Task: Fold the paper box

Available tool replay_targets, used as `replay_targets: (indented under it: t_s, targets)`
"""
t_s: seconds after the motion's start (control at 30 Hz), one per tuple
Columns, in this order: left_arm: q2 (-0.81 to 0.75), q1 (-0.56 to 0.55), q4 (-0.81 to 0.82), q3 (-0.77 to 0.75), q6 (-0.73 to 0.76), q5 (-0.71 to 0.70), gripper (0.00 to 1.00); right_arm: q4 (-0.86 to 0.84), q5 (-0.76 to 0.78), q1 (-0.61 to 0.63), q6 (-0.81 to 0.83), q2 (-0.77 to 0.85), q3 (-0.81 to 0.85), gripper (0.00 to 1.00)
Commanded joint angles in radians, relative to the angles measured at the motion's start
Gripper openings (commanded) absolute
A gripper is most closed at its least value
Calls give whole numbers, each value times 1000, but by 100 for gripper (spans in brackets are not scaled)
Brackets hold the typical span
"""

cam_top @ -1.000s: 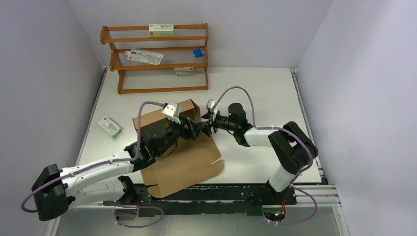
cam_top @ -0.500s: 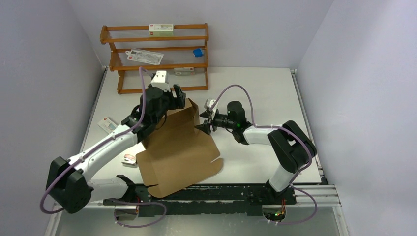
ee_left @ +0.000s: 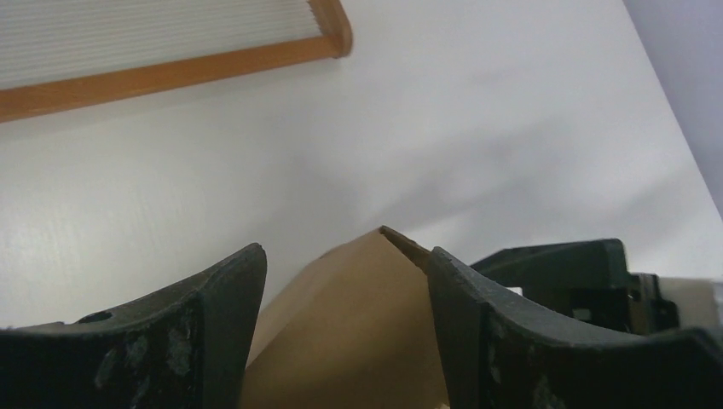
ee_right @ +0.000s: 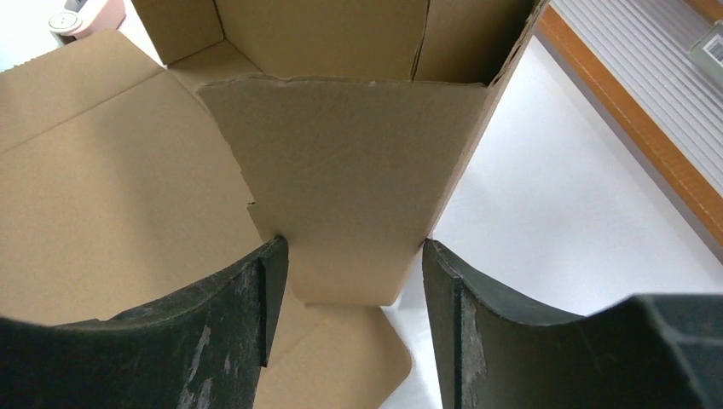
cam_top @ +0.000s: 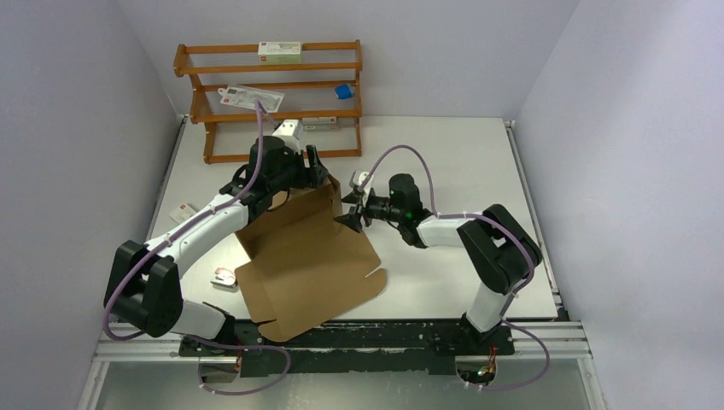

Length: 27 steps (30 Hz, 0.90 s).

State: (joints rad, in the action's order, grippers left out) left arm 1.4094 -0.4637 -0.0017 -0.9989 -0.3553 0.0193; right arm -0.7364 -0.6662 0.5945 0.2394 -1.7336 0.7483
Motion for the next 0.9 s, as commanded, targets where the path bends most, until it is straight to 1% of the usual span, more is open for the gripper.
replay_targets:
  t_s: [0.0, 0.23, 0.37, 0.6, 0.7, 0.87]
  targets:
    - [-4, 0, 32, 21, -33, 148, 73, -51, 5, 24, -6, -25, 32, 62]
    - [-2, 0, 54, 49, -62, 225, 68, -88, 40, 49, -11, -56, 51, 57]
    - [-2, 1, 66, 58, -79, 257, 67, -127, 67, 58, -24, -54, 42, 54]
    - [12, -3, 81, 63, -99, 316, 66, -214, 126, 69, -61, -57, 22, 44]
    - [13, -4, 80, 70, -102, 313, 66, -272, 176, 81, -84, -64, 15, 39]
    - [17, -4, 84, 72, -110, 323, 66, -378, 275, 115, -94, -97, 5, 36]
